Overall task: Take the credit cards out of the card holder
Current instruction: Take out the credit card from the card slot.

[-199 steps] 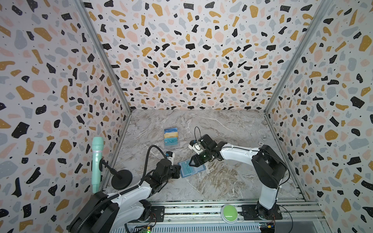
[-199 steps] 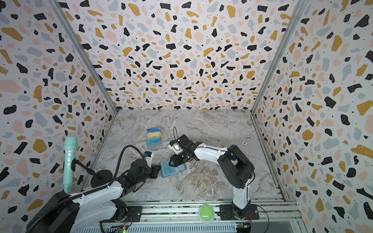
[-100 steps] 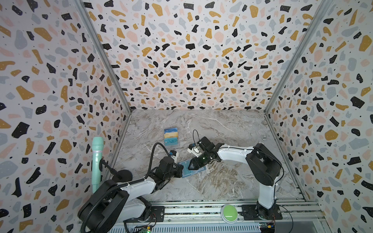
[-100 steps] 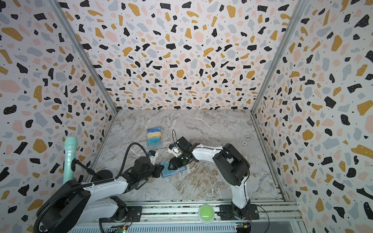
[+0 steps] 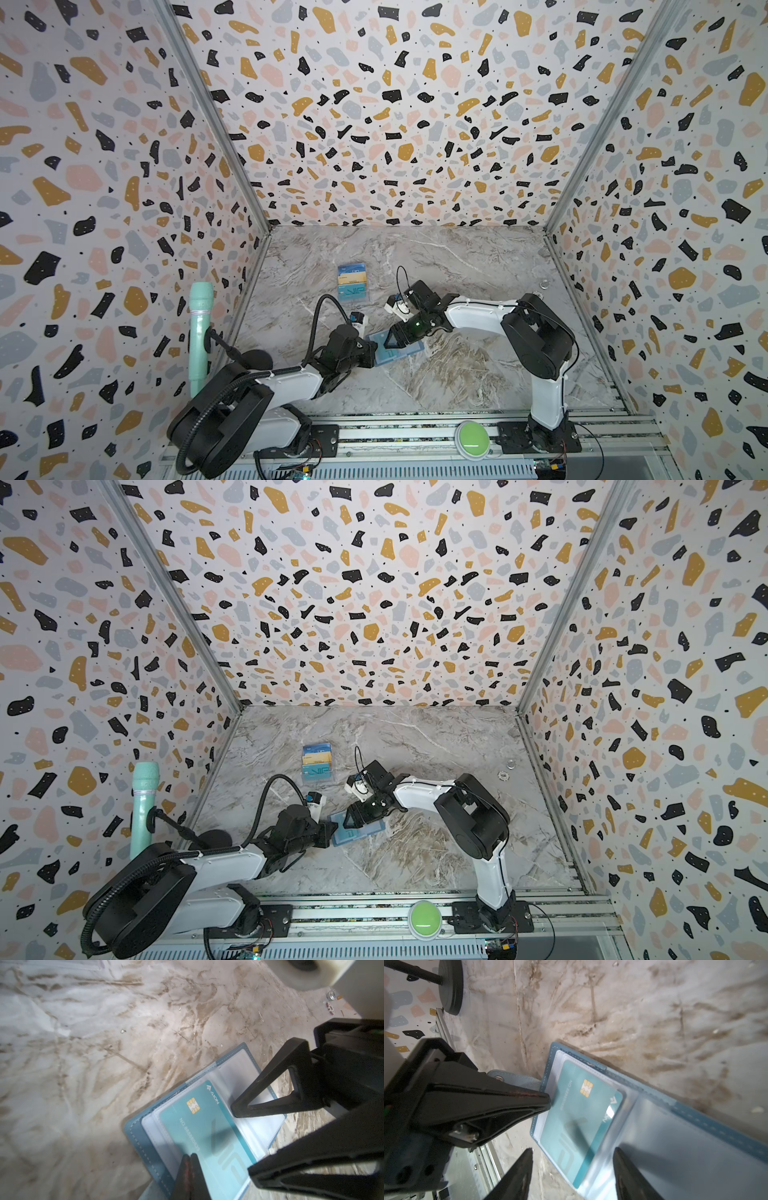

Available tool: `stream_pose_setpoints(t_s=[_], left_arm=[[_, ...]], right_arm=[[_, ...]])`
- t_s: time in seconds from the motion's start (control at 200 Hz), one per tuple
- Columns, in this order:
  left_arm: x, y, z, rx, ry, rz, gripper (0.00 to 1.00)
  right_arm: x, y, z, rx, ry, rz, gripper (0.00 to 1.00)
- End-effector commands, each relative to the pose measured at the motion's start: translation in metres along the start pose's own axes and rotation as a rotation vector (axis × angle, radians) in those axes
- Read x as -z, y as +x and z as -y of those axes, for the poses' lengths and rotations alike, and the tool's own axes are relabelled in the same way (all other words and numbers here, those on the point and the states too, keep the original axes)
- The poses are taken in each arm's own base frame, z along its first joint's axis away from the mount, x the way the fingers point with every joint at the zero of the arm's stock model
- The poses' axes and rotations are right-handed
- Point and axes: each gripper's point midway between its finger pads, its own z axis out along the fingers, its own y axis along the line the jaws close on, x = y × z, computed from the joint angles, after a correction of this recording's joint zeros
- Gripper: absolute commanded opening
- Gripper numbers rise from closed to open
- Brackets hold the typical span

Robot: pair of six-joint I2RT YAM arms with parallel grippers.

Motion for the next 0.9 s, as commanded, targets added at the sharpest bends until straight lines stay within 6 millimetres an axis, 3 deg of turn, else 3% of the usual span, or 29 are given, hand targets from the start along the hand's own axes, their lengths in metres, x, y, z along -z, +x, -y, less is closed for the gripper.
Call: stream_pose_setpoints(t_s=[0.0, 0.33, 0.586, 0.896], left_arm=[[0.001, 0.012, -0.010, 0.007, -0.023, -0.015, 0.03], [0.004, 0.020, -0.014, 0.019, -0.025, -0.019, 0.03], [0.006, 0.027, -0.016, 0.039, -0.016, -0.015, 0.03], [0.007, 0.029, -0.017, 0.048, -0.016, -0.013, 0.03]], right_arm=[[-0.009, 0.006, 0.000, -0.028, -0.034, -0.040, 0.62], [-0.014, 0.009, -0.005, -0.072, -0.123, -0.065, 0.60], [-0.012, 0.008, -0.022, -0.093, -0.246, -0.062, 0.58], [-0.005, 0.005, -0.027, -0.079, -0.254, -0.055, 0.53]])
